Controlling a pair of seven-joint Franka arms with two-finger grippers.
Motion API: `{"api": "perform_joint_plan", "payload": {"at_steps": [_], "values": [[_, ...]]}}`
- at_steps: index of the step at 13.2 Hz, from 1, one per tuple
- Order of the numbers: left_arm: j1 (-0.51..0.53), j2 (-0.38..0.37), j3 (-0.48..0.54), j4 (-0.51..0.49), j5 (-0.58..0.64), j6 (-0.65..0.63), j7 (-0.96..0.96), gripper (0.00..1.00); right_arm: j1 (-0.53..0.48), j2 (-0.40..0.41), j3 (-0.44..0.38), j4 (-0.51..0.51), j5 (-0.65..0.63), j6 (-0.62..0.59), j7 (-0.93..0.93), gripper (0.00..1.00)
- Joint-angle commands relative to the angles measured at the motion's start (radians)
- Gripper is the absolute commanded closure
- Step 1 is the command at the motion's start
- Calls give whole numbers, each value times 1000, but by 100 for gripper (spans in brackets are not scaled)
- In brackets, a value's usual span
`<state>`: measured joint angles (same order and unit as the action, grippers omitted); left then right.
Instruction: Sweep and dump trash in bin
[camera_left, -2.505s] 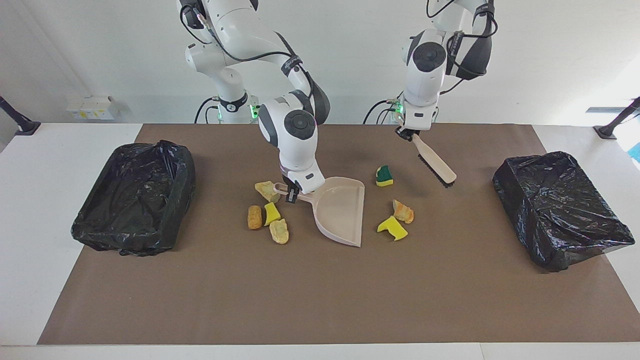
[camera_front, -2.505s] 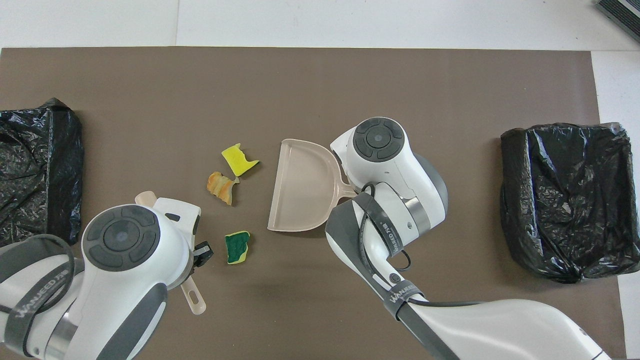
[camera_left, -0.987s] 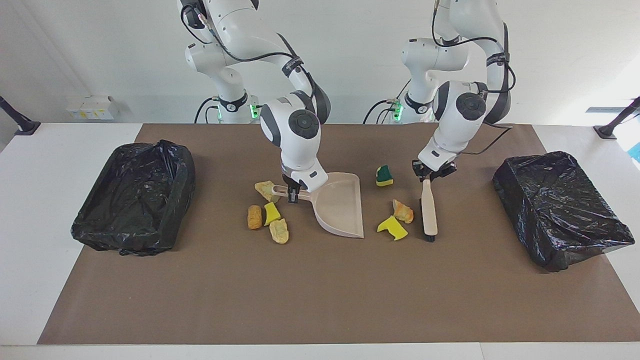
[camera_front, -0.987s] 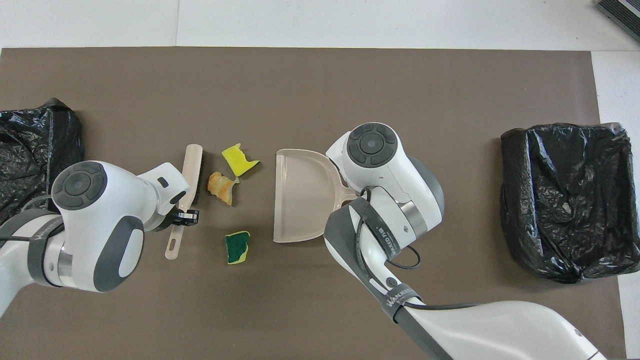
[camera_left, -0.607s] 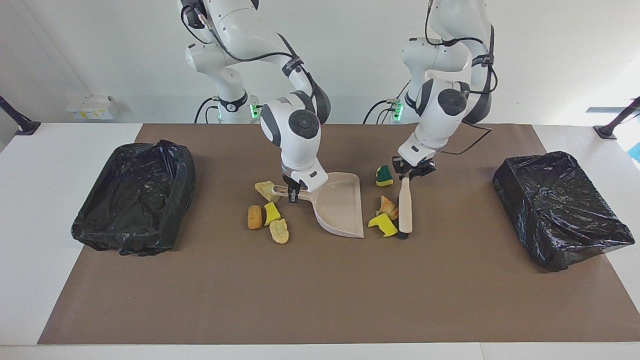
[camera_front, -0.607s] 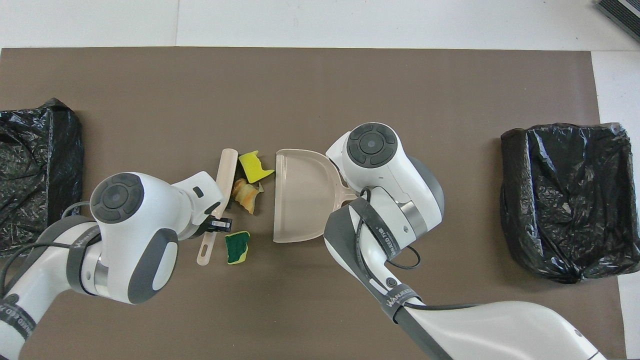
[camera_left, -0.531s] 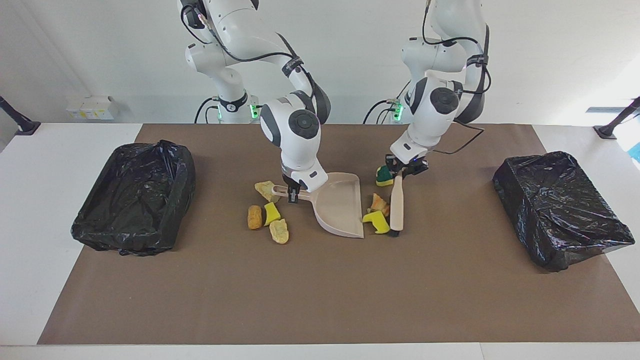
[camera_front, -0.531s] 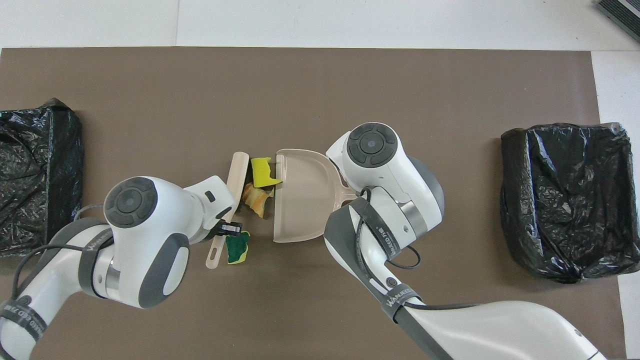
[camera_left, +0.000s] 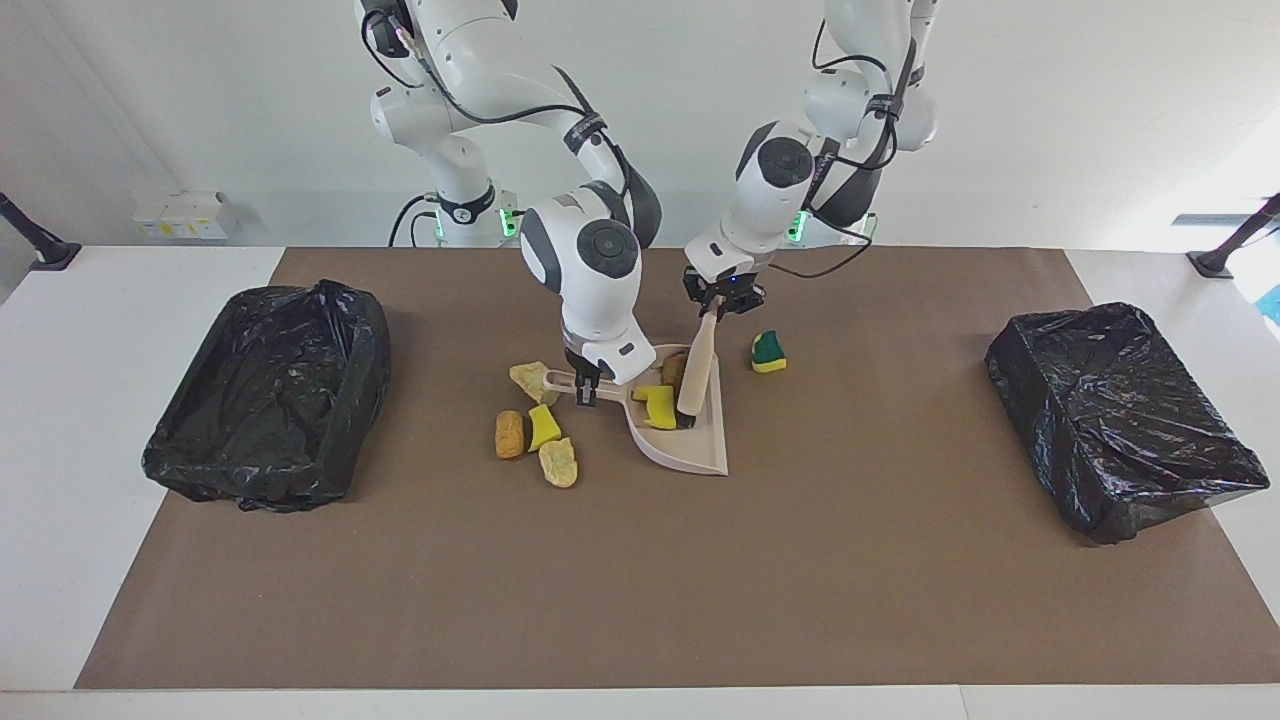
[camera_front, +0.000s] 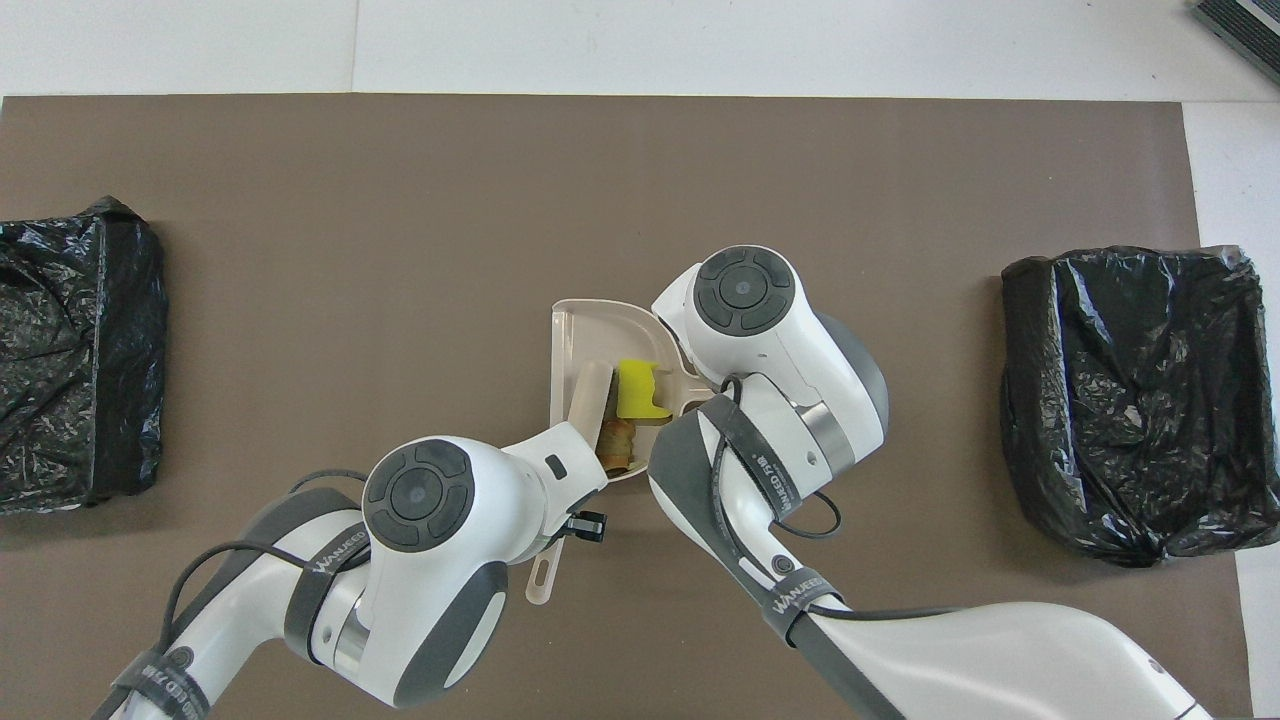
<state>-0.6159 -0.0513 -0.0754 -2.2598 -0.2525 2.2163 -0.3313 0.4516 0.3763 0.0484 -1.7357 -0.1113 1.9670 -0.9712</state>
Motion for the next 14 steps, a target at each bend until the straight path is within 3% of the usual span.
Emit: {"api": "perform_joint_plan", "payload": {"at_steps": [1, 6, 9, 11, 14], "values": [[5, -48, 14, 8, -4, -3, -174, 100, -4, -20, 4, -30, -16, 18, -18, 100], [36, -53, 19, 54, 142, -124, -717, 100, -13, -36, 4, -91, -18, 114, -181, 100], [36, -79, 17, 57, 150, -294, -946, 100, -19, -53, 2, -168, -19, 246, -309, 100], [33, -102, 12, 43, 148, -354, -1098, 100, -14, -65, 2, -183, -18, 242, -302, 100], [16, -171, 9, -79, 139, -313, -1100, 100, -13, -66, 2, -186, -18, 239, -287, 100]]}}
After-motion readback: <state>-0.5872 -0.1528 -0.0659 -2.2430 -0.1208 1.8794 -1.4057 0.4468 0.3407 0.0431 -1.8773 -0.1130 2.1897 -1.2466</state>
